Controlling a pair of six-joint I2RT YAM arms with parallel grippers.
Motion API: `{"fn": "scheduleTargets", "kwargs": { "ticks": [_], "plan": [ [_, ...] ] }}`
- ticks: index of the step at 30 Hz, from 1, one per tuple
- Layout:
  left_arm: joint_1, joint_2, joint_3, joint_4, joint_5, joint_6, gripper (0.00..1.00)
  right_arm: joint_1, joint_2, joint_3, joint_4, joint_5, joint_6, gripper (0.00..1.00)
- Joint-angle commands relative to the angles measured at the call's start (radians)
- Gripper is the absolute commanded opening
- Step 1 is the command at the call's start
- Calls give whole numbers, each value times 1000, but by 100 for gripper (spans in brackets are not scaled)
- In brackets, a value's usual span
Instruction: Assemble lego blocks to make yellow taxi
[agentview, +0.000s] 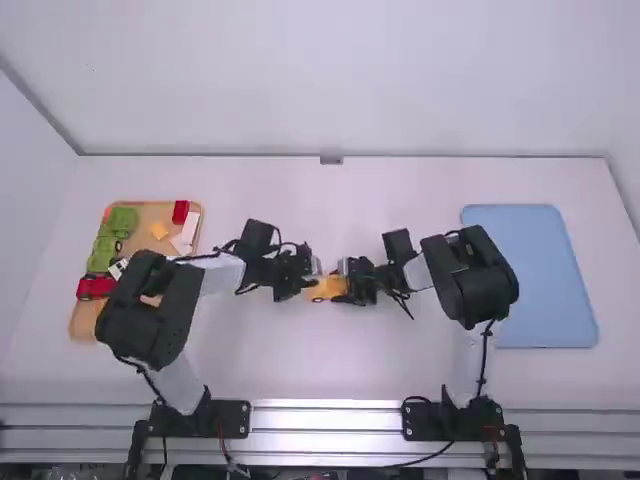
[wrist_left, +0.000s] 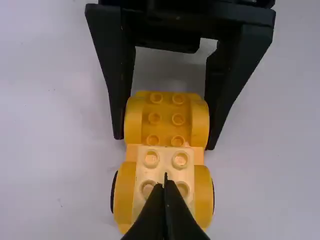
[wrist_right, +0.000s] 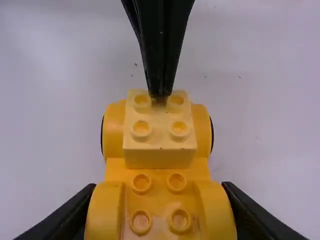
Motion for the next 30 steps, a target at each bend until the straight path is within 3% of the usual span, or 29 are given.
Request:
{"fn": "scheduleTargets", "kwargs": {
  "ticks": [1, 5, 12, 14, 16, 20, 22, 30],
  "plan": [
    [-18, 67, -38, -62, -115, 14, 2, 12, 15, 2, -4, 55, 3, 51],
    [-13, 58, -5, -118, -153, 8, 2, 12, 15, 2, -4, 55, 3, 52],
    [45, -113, 113, -231, -2, 38, 3, 11, 14, 2, 15, 55, 5, 52],
    [76, -194, 130, -220, -25, -24, 17, 11, 14, 2, 54, 66, 59, 52],
    [91, -240, 129, -208, -52, -64, 20, 11, 14, 2, 77, 88, 96, 51],
    [118, -358, 111, -210, -111, -127, 48, 11, 14, 2, 101, 136, 131, 55],
    [125, -404, 100, -217, -135, -153, 99, 11, 14, 2, 100, 134, 132, 56],
    [122, -510, 86, -207, -402, -374, 99, 11, 10, 2, 28, 129, 124, 56]
  ]
}}
